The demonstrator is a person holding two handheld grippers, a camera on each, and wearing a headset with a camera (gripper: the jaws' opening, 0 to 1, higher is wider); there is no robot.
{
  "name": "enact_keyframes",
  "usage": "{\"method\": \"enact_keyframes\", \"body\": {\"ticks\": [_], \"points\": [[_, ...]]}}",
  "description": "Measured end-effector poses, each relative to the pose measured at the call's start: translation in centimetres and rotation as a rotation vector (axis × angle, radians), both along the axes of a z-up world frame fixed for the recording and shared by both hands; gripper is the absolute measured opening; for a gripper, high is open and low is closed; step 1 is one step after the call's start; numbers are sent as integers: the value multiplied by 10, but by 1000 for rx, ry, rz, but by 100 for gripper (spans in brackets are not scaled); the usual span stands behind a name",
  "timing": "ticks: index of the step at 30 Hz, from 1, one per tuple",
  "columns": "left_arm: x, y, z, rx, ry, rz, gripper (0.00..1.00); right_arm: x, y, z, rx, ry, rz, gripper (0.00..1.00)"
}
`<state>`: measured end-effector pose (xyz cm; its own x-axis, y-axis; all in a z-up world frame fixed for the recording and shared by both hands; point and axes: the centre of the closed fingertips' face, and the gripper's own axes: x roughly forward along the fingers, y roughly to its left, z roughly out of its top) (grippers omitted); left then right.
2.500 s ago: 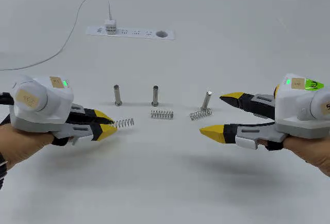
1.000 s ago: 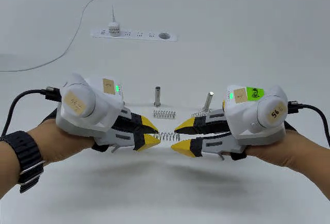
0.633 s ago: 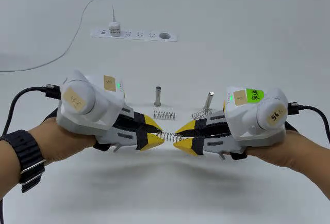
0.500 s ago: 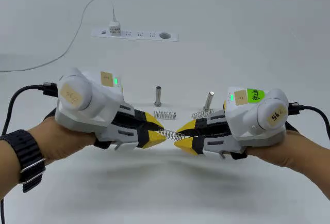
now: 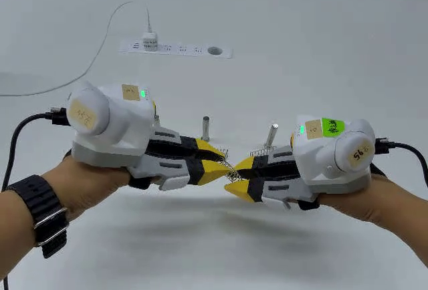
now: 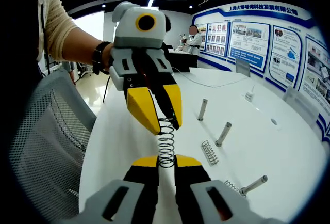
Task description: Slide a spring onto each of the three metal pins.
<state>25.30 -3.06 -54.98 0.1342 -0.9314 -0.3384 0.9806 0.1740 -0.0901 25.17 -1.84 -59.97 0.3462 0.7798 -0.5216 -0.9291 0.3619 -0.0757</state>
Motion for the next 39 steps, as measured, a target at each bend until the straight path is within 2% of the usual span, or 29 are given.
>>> {"method": "enact_keyframes", "body": {"ticks": [6,15,21,31,39], "points": [[0,-5,6,-32,9,13,9,-1,5,2,14,4,-3,12],[-1,-8,9,-47,12,15,9,-2,10,4,31,7,-2,13],[-1,-6,7,-41,15,20,9,0,8,3,30,0,-11,14],[1,-1,4,0,-14,13,9,1,5,1,32,7,-36,26],[10,16,2,30,-30,42,9,5,-8,2,40,10,-71,35]]}}
